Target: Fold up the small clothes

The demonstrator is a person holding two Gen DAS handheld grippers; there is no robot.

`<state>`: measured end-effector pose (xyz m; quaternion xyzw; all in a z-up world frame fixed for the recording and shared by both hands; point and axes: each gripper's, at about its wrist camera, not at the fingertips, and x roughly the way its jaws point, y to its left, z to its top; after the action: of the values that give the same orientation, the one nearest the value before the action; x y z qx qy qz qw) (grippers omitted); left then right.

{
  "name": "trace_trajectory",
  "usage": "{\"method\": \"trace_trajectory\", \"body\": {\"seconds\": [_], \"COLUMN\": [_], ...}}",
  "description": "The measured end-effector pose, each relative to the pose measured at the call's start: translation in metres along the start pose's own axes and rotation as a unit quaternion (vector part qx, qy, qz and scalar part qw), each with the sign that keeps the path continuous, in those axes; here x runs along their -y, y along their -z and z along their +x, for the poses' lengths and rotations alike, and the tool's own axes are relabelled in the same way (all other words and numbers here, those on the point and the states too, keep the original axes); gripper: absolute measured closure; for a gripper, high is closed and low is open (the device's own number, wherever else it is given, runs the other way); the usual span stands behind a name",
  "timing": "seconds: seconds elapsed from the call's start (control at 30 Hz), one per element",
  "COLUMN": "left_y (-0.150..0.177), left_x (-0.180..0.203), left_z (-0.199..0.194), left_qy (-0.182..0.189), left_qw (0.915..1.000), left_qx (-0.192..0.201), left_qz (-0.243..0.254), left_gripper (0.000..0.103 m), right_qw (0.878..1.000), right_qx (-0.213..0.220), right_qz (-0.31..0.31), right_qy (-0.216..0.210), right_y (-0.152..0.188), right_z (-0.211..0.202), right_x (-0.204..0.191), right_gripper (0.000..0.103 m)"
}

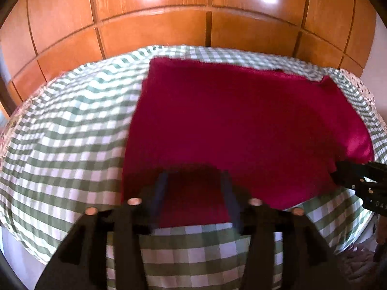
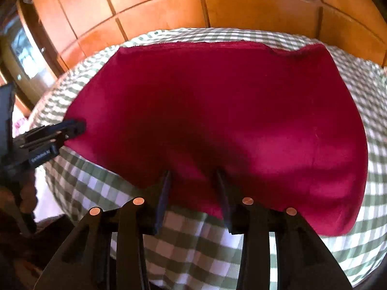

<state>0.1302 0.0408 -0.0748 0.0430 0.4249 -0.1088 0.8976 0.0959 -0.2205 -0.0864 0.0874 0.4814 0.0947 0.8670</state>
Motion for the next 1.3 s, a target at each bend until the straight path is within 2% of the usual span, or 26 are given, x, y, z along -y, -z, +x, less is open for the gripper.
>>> {"method": "trace_trajectory", "body": {"seconds": [0.1, 0.27, 0.43, 0.5, 0.7, 0.8, 0.87, 0.9, 0.93, 0.97, 1.0, 1.03, 1.1, 1.2, 1.27, 1.3], "left_y": [-0.007, -0.02, -0.045, -0.059, -0.098, -0.109, -0.113, -0.113, -0.114, -0.113, -0.112, -0.112, -0.113, -0.116, -0.118, -0.118], "left_x": [-0.003, -0.011, -0.033, -0.047, -0.085, -0.093, -0.095, -0.094, -0.094, -0.093, -0.091, -0.087, -0.083, -0.088, -0.087, -0.085], "left_z": [-0.007, -0.012, -0.004, 0.004, 0.048, 0.073, 0.087, 0.093, 0.101, 0.108, 0.108, 0.103, 0.094, 0.083, 0.092, 0.101], "left_qy": [-0.001, -0.01, -0.031, -0.04, -0.026, -0.01, 0.004, 0.008, 0.021, 0.043, 0.046, 0.04, 0.036, 0.037, 0.011, -0.015], "left_qw": [0.9999, 0.9994, 0.9984, 0.9976, 0.9966, 0.9957, 0.9953, 0.9952, 0.9947, 0.9935, 0.9934, 0.9943, 0.9947, 0.9916, 0.993, 0.9938], "left_qx": [0.013, 0.033, 0.045, 0.048, 0.016, -0.004, -0.017, -0.02, -0.029, -0.038, -0.032, -0.019, 0.007, 0.034, 0.023, 0.014], "left_qz": [-0.003, -0.001, -0.016, -0.03, -0.077, -0.092, -0.096, -0.096, -0.097, -0.099, -0.1, -0.097, -0.096, -0.119, -0.115, -0.11], "left_gripper": [0.055, 0.05, 0.05, 0.05, 0.049, 0.049, 0.052, 0.067, 0.08, 0.098, 0.099, 0.099, 0.1, 0.1, 0.102, 0.103], "right_qw": [1.0, 1.0, 0.998, 0.998, 0.997, 0.995, 0.995, 0.994, 0.992, 0.991, 0.991, 0.99, 0.989, 0.99, 0.99, 0.99], "right_qx": [-0.003, 0.025, 0.048, 0.052, 0.038, 0.02, -0.008, -0.018, -0.026, -0.028, -0.027, -0.024, -0.005, 0.034, 0.035, 0.031], "right_qz": [0.004, 0.007, 0.003, -0.002, -0.037, -0.055, -0.067, -0.074, -0.084, -0.094, -0.099, -0.102, -0.109, -0.091, -0.078, -0.073], "right_qy": [-0.002, 0.002, 0.031, 0.045, 0.062, 0.077, 0.078, 0.083, 0.088, 0.09, 0.09, 0.095, 0.104, 0.102, 0.109, 0.116], "right_y": [-0.005, -0.031, -0.081, -0.102, -0.163, -0.178, -0.183, -0.182, -0.181, -0.179, -0.178, -0.177, -0.179, -0.191, -0.196, -0.197], "right_z": [-0.005, -0.015, -0.007, 0.0, 0.044, 0.069, 0.089, 0.097, 0.104, 0.109, 0.109, 0.108, 0.099, 0.082, 0.087, 0.092], "right_x": [0.003, -0.001, 0.005, 0.008, 0.007, 0.009, 0.011, 0.01, 0.01, 0.008, 0.006, 0.004, -0.002, 0.0, 0.006, 0.009], "right_gripper": [0.066, 0.066, 0.066, 0.054, 0.053, 0.053, 0.053, 0.055, 0.061, 0.077, 0.094, 0.101, 0.103, 0.103, 0.103, 0.103]}}
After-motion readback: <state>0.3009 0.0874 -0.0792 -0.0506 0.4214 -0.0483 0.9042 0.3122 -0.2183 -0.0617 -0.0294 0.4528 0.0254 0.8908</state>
